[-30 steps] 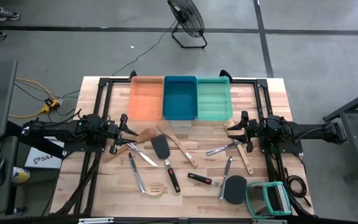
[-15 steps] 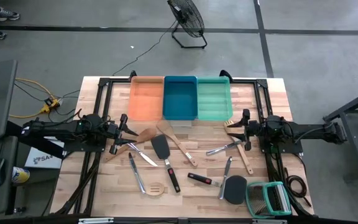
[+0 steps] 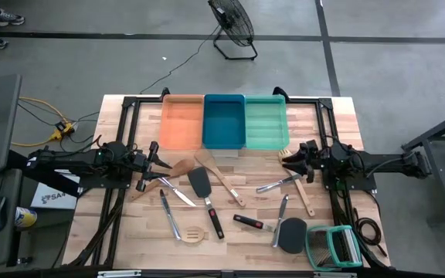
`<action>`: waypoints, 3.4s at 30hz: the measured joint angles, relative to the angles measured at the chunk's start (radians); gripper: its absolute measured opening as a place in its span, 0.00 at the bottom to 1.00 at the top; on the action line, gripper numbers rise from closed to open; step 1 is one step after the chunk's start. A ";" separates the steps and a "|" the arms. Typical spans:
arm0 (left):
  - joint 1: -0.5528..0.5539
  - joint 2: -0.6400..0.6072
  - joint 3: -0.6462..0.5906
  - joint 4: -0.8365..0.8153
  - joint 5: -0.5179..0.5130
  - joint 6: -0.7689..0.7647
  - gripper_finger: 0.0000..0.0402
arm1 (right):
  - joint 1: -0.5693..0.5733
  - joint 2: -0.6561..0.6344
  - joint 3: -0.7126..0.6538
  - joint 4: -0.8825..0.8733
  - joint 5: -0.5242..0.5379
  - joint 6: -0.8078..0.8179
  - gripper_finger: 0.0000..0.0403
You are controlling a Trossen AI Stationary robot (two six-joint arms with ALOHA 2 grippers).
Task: Pick & Place Kitchen Items
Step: Put the silver knife into the green bin
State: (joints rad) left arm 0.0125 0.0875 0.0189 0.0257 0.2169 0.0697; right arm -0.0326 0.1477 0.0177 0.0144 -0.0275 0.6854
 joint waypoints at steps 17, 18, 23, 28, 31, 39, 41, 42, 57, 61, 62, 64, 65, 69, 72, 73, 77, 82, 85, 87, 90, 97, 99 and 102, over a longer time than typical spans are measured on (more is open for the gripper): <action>0.000 0.000 0.000 0.000 0.000 0.000 0.31 | 0.000 0.362 0.340 -0.293 -0.159 0.043 0.37; 0.000 0.000 0.000 0.000 0.000 0.000 0.31 | 0.000 0.390 0.363 -0.325 -0.163 0.043 0.37; 0.000 0.000 0.000 0.000 0.000 0.000 0.31 | 0.000 0.500 0.442 -0.410 -0.254 0.060 0.37; 0.000 0.000 0.000 0.001 0.000 0.000 0.31 | -0.001 0.591 0.473 -0.409 -0.405 0.178 0.37; 0.000 0.000 0.000 0.000 0.000 0.000 0.31 | -0.004 0.658 0.495 -0.427 -0.468 0.182 0.37; 0.000 0.000 0.000 0.001 0.000 0.000 0.31 | -0.010 0.848 0.569 -0.493 -0.503 0.032 0.37; 0.000 0.000 0.000 0.001 0.000 0.000 0.31 | -0.010 0.888 0.587 -0.519 -0.500 -0.039 0.37; 0.000 0.000 0.000 0.001 0.000 0.000 0.31 | -0.010 0.905 0.597 -0.533 -0.495 -0.078 0.37; 0.000 0.000 0.000 0.001 0.000 0.000 0.31 | 0.119 0.971 0.626 -0.647 -0.143 -0.851 0.37; 0.000 0.000 0.000 0.001 0.000 0.000 0.31 | 0.134 0.992 0.626 -0.669 -0.091 -0.896 0.37; 0.000 0.000 0.000 0.001 0.000 0.000 0.31 | 0.135 1.003 0.626 -0.679 -0.083 -0.900 0.37; 0.000 0.000 0.000 0.001 0.000 0.000 0.31 | 0.136 1.027 0.626 -0.691 -0.066 -0.900 0.37; 0.000 0.000 0.000 0.001 0.000 0.000 0.31 | 0.136 1.042 0.626 -0.694 -0.056 -0.900 0.37; 0.000 0.000 0.000 0.001 0.000 0.000 0.31 | 0.136 1.099 0.626 -0.693 -0.010 -0.904 0.37; 0.000 0.000 0.000 0.001 0.000 0.000 0.31 | 0.136 1.137 0.626 -0.690 0.015 -0.929 0.39; 0.000 0.000 0.000 0.001 0.000 0.000 0.31 | 0.136 1.148 0.626 -0.686 0.027 -0.933 0.41; 0.000 0.000 0.000 0.001 0.000 0.000 0.31 | 0.136 1.184 0.626 -0.662 0.030 -0.934 0.49; 0.000 0.000 0.000 0.001 0.000 0.000 0.31 | 0.136 1.222 0.626 -0.627 0.025 -0.917 0.58; 0.000 0.000 0.000 0.001 0.000 0.000 0.31 | 0.136 1.246 0.626 -0.609 0.025 -0.916 0.59; 0.000 0.000 0.000 0.001 0.000 0.000 0.31 | 0.137 1.260 0.626 -0.597 0.025 -0.916 0.59; 0.000 0.000 0.000 0.001 0.000 0.000 0.31 | 0.143 1.281 0.626 -0.583 0.029 -0.913 0.58; 0.000 0.000 0.000 0.001 0.000 0.000 0.31 | 0.153 1.283 0.626 -0.578 0.077 -0.838 0.56; 0.000 0.000 0.000 0.001 0.000 0.000 0.31 | 0.153 1.283 0.626 -0.580 0.078 -0.839 0.54; 0.000 0.000 0.000 0.001 0.000 0.000 0.31 | 0.153 1.283 0.626 -0.579 0.077 -0.838 0.53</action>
State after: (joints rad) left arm 0.0126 0.0875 0.0193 0.0265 0.2169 0.0696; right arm 0.1207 1.4311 0.6434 -0.5648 0.0492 -0.1522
